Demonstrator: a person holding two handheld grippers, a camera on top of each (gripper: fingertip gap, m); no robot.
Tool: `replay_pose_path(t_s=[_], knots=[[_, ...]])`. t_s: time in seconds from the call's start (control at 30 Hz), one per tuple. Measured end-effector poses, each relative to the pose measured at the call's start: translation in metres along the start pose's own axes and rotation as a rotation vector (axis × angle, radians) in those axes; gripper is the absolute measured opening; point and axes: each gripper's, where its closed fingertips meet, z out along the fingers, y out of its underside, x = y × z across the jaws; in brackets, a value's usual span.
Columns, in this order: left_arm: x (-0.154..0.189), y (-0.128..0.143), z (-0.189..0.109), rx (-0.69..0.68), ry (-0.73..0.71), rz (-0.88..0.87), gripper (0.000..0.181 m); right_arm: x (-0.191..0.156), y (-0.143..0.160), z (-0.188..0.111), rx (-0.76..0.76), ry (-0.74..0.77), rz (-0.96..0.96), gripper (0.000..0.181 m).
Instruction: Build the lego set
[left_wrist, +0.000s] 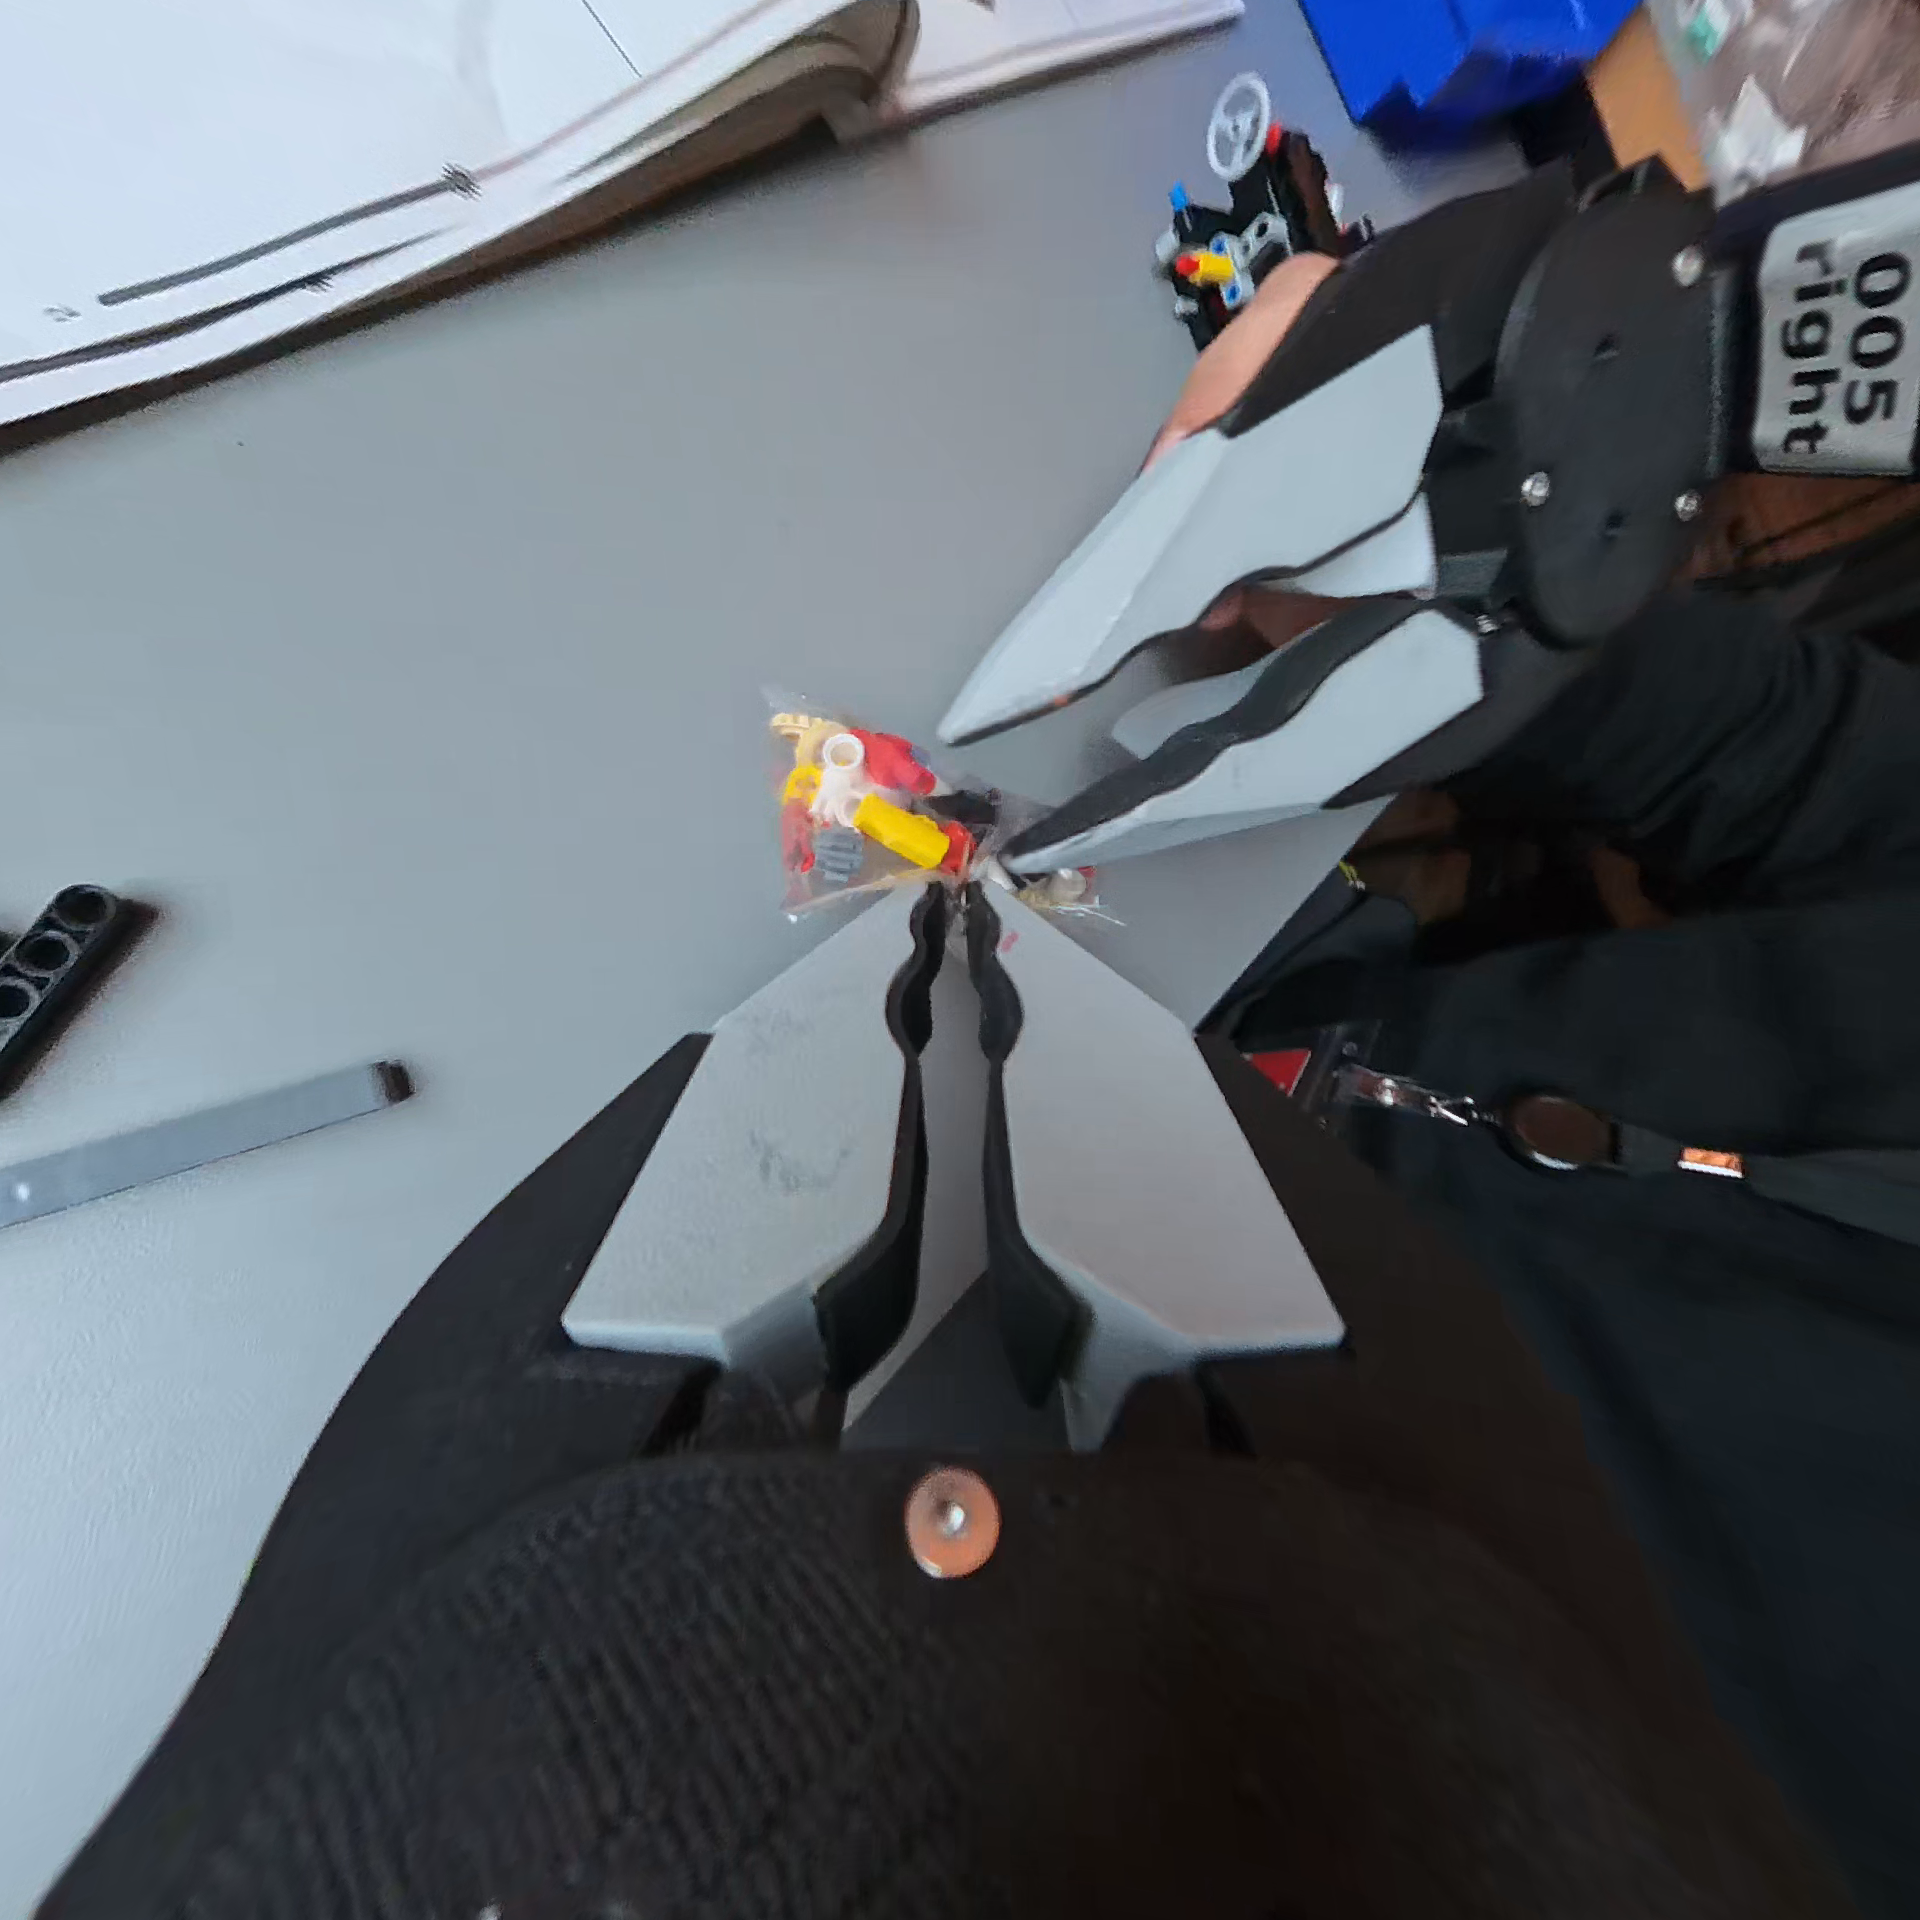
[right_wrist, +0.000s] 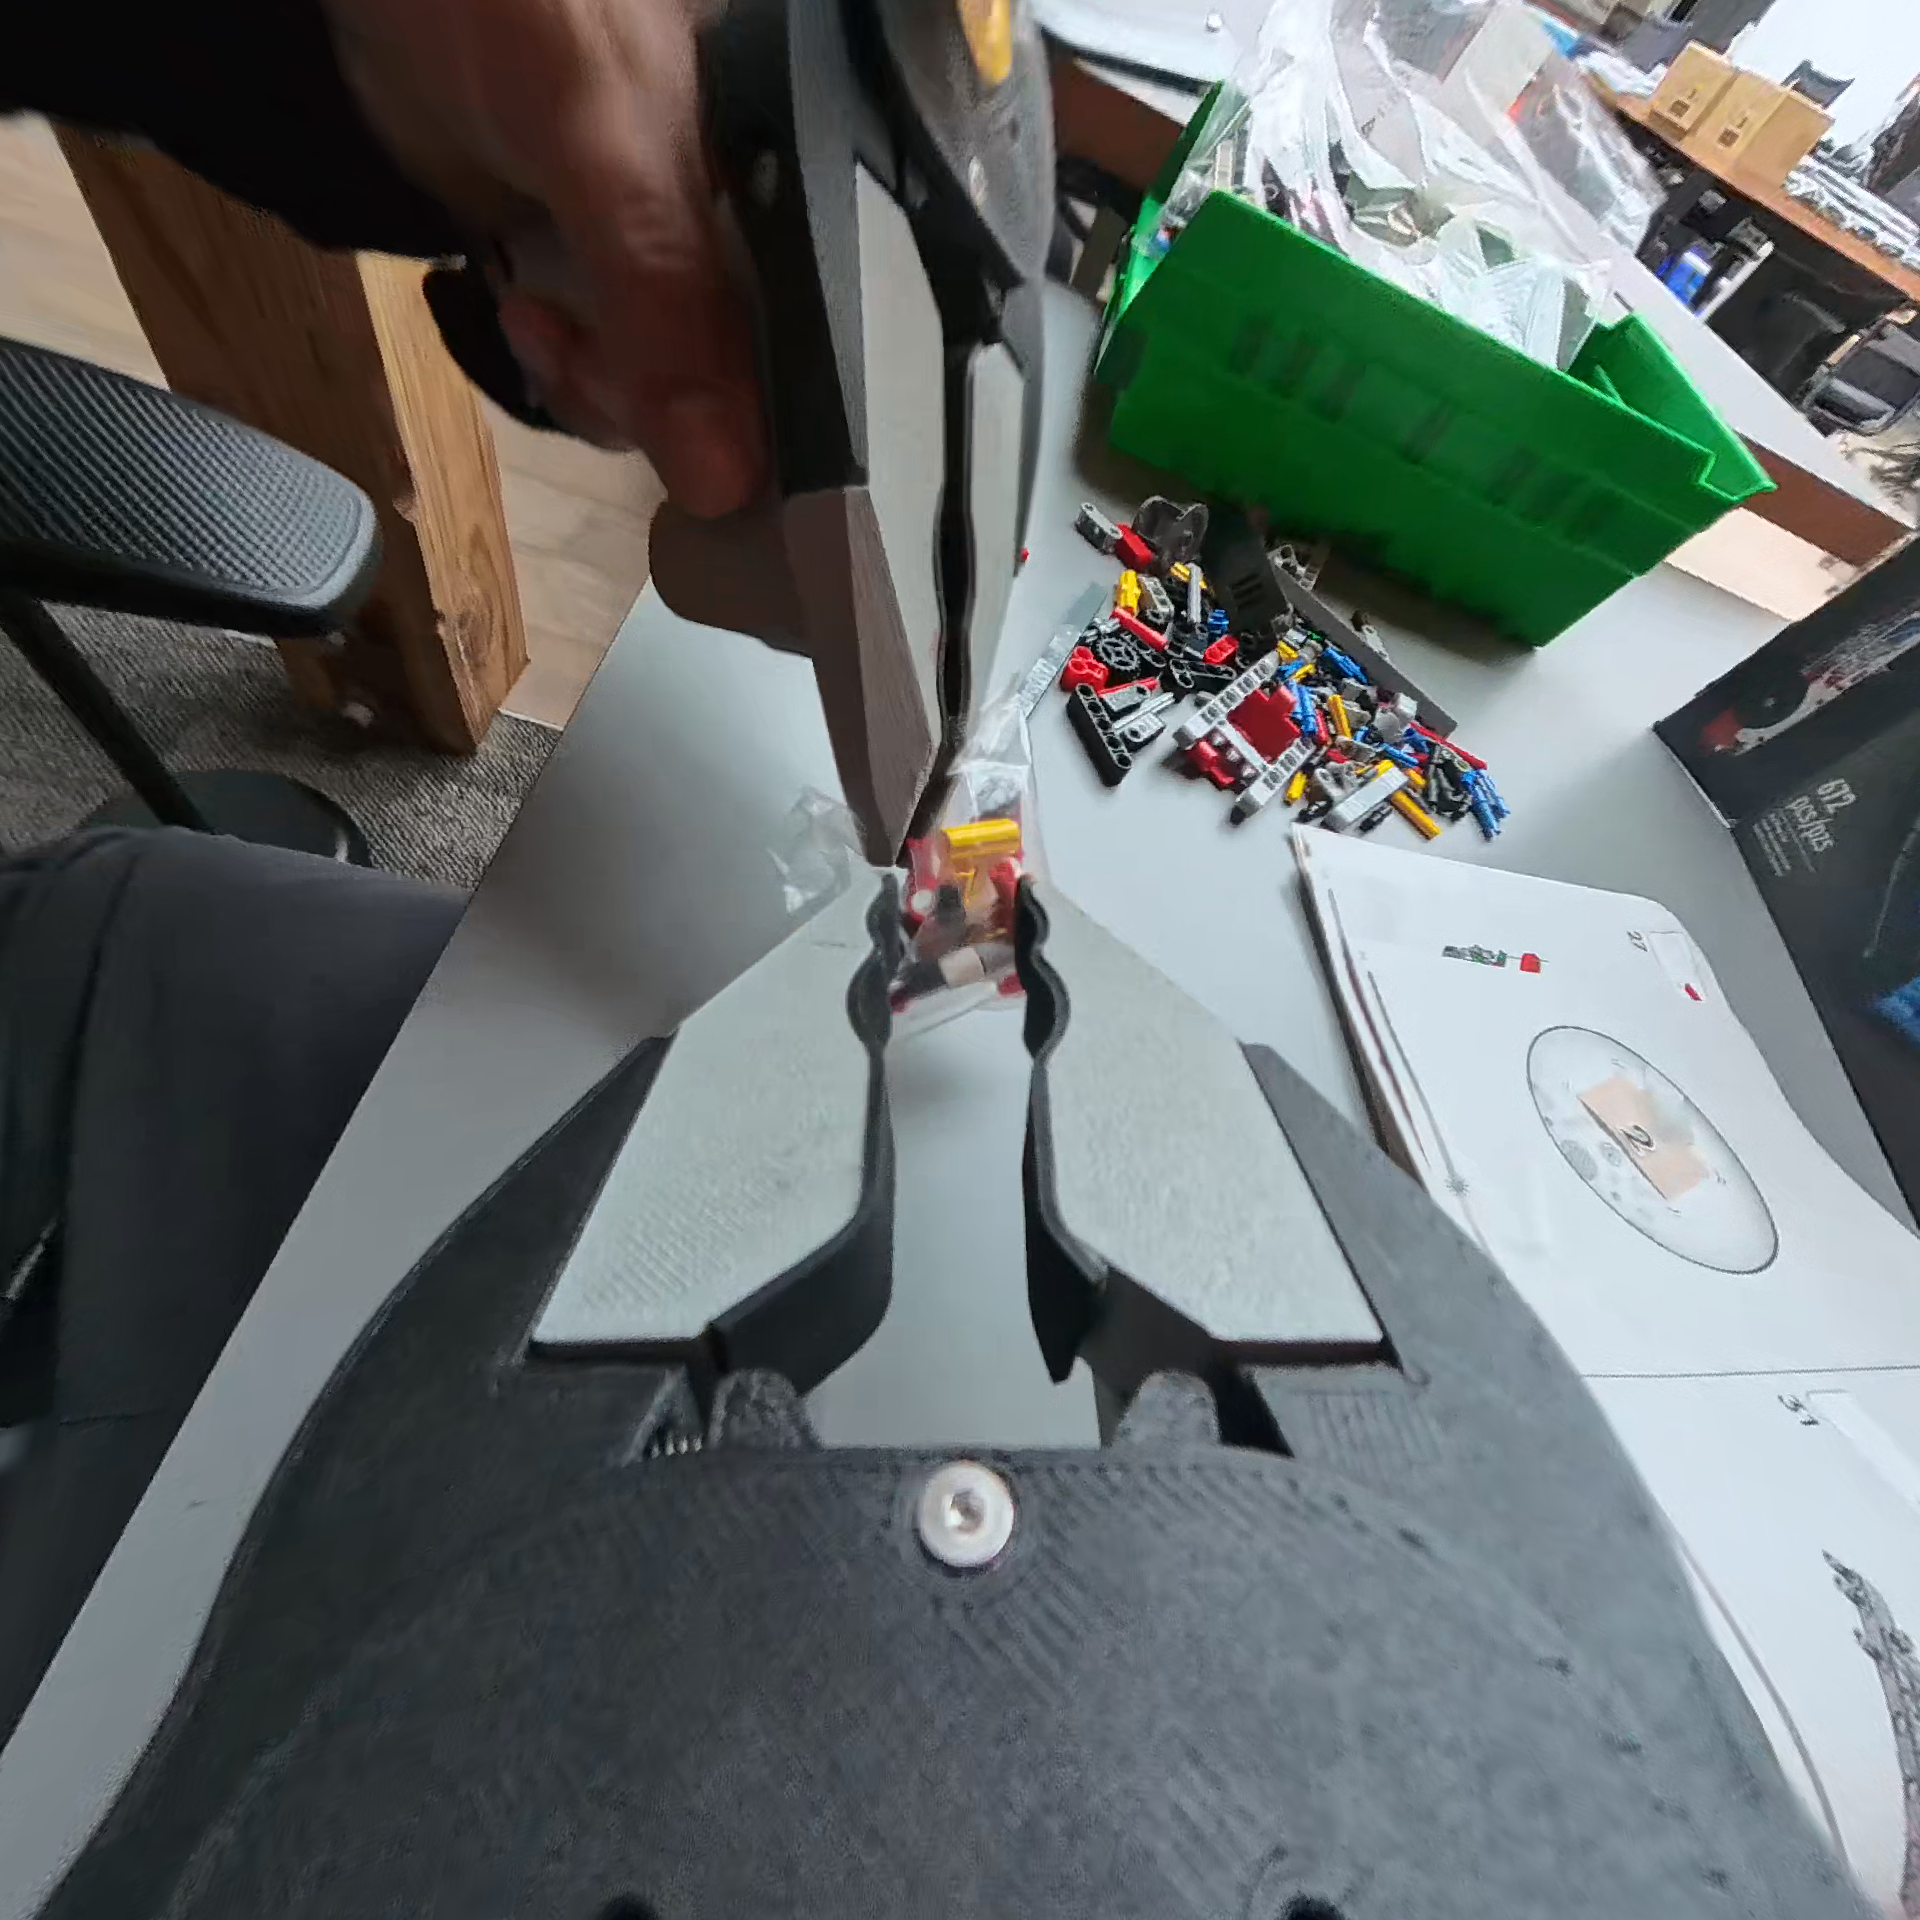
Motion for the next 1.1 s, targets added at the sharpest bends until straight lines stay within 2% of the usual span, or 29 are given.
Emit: replay_pose_path(t_s=[0.2,0.4,0.53,0.63,0.8,0.87,1.1], knots=[[0.008,0.004,0.001,-0.109,0.005,0.044,0.001,-0.012,0.004,0.004,-0.023,-0.045,-0.053,0.016],[0.009,-0.004,0.002,-0.106,0.018,0.036,0.004,-0.005,0.005,0.001,-0.029,-0.001,-0.052,0.0],[0.012,-0.007,-0.01,-0.046,0.026,0.135,0.019,0.002,0.004,-0.005,0.023,-0.052,0.098,0.0],[-0.008,-0.006,-0.02,0.014,-0.131,0.29,0.027,0.007,-0.002,-0.011,0.098,-0.126,0.231,0.0],[0.017,-0.022,-0.015,0.214,-0.173,0.513,0.03,0.007,-0.014,-0.019,0.218,-0.282,0.429,0.0],[0.018,-0.024,-0.016,0.243,-0.214,0.526,0.028,0.011,-0.013,-0.021,0.224,-0.279,0.446,0.0],[0.028,-0.029,-0.021,0.324,-0.062,0.391,0.021,0.005,-0.014,-0.02,0.225,-0.273,0.366,0.0]])
